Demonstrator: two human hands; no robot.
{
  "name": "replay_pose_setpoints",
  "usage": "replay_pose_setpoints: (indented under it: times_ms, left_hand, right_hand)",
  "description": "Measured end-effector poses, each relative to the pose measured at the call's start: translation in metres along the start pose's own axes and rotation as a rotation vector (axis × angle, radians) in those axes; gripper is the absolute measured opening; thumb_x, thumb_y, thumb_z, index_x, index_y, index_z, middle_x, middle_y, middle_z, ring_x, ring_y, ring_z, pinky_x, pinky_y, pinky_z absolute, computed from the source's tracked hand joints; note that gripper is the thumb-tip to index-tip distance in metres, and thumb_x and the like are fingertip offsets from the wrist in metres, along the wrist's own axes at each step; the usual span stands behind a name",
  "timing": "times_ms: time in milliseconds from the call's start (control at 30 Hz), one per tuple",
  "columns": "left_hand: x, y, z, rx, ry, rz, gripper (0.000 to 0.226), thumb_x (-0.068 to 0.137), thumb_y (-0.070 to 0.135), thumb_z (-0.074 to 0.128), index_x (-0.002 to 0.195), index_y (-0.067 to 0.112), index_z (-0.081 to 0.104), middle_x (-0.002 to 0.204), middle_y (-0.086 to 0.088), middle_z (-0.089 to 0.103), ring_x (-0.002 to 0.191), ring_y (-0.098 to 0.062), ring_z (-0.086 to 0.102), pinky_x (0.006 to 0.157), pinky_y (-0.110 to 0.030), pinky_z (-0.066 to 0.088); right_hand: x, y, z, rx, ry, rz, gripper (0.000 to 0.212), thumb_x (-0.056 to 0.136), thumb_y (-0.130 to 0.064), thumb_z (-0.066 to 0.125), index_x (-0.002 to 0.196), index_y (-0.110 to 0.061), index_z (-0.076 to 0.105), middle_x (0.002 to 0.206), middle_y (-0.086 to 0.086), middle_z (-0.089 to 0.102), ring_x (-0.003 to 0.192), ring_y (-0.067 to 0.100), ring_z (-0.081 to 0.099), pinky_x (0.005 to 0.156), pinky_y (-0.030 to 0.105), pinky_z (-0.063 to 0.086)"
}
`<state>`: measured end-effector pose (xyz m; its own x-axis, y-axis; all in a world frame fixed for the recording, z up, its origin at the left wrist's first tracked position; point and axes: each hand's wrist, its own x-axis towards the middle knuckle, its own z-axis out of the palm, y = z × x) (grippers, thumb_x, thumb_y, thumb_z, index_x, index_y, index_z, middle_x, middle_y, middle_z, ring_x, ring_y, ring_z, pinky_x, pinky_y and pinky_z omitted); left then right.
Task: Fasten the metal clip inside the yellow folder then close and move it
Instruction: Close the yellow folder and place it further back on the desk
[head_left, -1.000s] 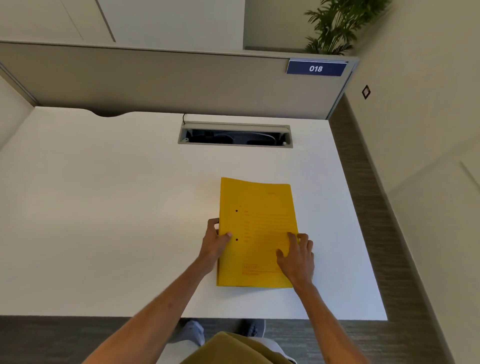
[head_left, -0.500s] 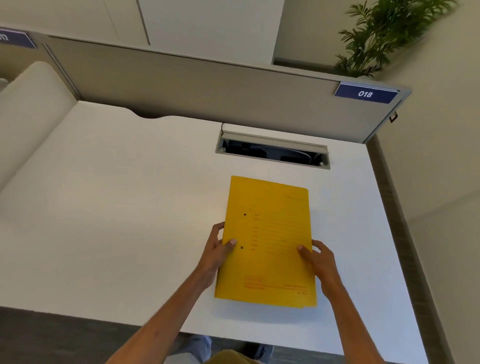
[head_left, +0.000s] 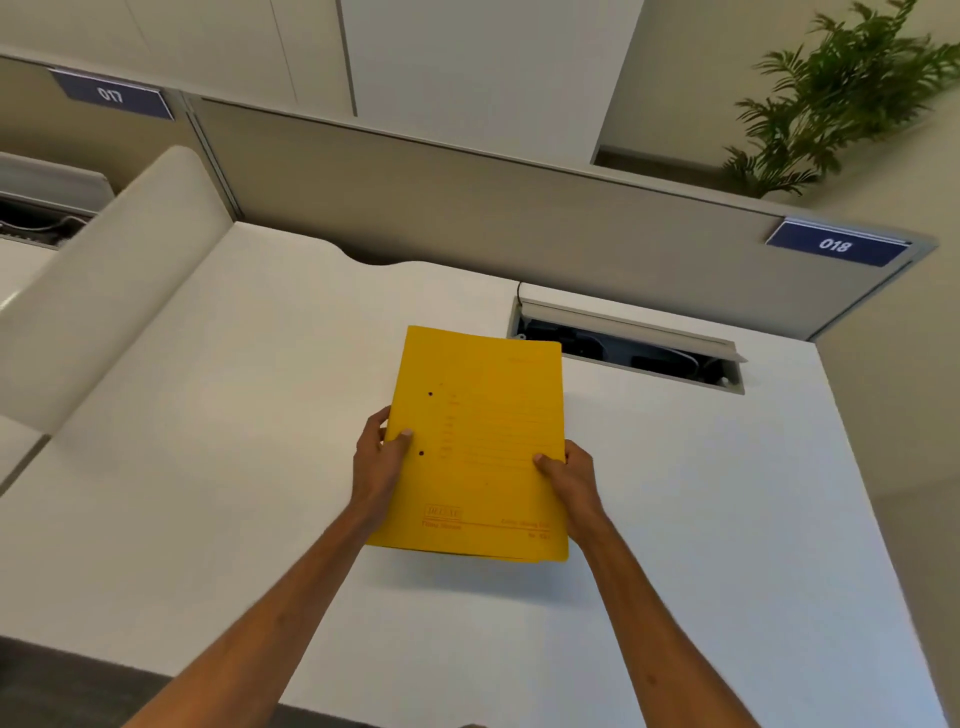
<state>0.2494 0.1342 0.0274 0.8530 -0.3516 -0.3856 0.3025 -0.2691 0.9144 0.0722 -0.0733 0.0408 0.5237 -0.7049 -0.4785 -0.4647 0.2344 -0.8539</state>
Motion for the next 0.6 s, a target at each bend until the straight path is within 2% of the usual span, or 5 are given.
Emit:
replay_pose_setpoints:
  times_ms: [167,233,367,467,600]
  left_hand:
    - [0.060,0.025,-0.023,0.142,0.091,0.033,0.051,0.108,0.024,0.062,0.156,0.016,0.049,0.153,-0.015,0.055,0.134,-0.039,0.059,0.114,-0.062,0.051]
    - [0.088,0.036,-0.028,0.180,0.104,0.036,0.051,0.106,0.021,0.063,0.155,0.012,0.051,0.151,-0.017,0.056,0.132,-0.040,0.060,0.113,-0.061,0.051]
    - [0.131,0.056,-0.032,0.248,0.097,0.062,0.043,0.102,0.014,0.063,0.144,0.007,0.060,0.140,-0.022,0.065,0.123,-0.045,0.065,0.105,-0.060,0.056]
    - [0.165,0.066,-0.033,0.318,0.065,0.039,0.051,0.100,0.018,0.059,0.150,0.007,0.055,0.146,-0.022,0.061,0.130,-0.046,0.060,0.111,-0.065,0.051]
    - [0.203,0.069,-0.028,0.377,0.052,0.042,0.057,0.100,0.017,0.057,0.156,0.010,0.049,0.153,-0.021,0.055,0.138,-0.046,0.053,0.116,-0.066,0.045]
  right_hand:
    - [0.039,-0.039,0.059,-0.038,0.025,0.015,0.032,0.103,-0.012,0.064,0.134,-0.005,0.062,0.133,0.021,0.068,0.119,0.042,0.067,0.106,0.061,0.054]
    - [0.059,-0.054,0.080,-0.037,0.046,0.011,0.029,0.103,-0.012,0.064,0.131,-0.005,0.063,0.132,0.022,0.069,0.118,0.042,0.067,0.106,0.060,0.055]
    - [0.091,-0.079,0.107,-0.051,0.124,-0.019,0.033,0.099,-0.011,0.070,0.131,-0.005,0.061,0.131,0.020,0.069,0.116,0.039,0.067,0.104,0.052,0.056]
    - [0.117,-0.092,0.124,-0.012,0.187,-0.030,0.043,0.096,-0.010,0.074,0.135,-0.010,0.058,0.129,0.019,0.069,0.108,0.035,0.067,0.098,0.044,0.055]
    - [0.146,-0.099,0.137,-0.023,0.251,-0.033,0.043,0.095,-0.008,0.075,0.134,-0.011,0.059,0.128,0.019,0.070,0.095,0.027,0.064,0.088,0.036,0.054]
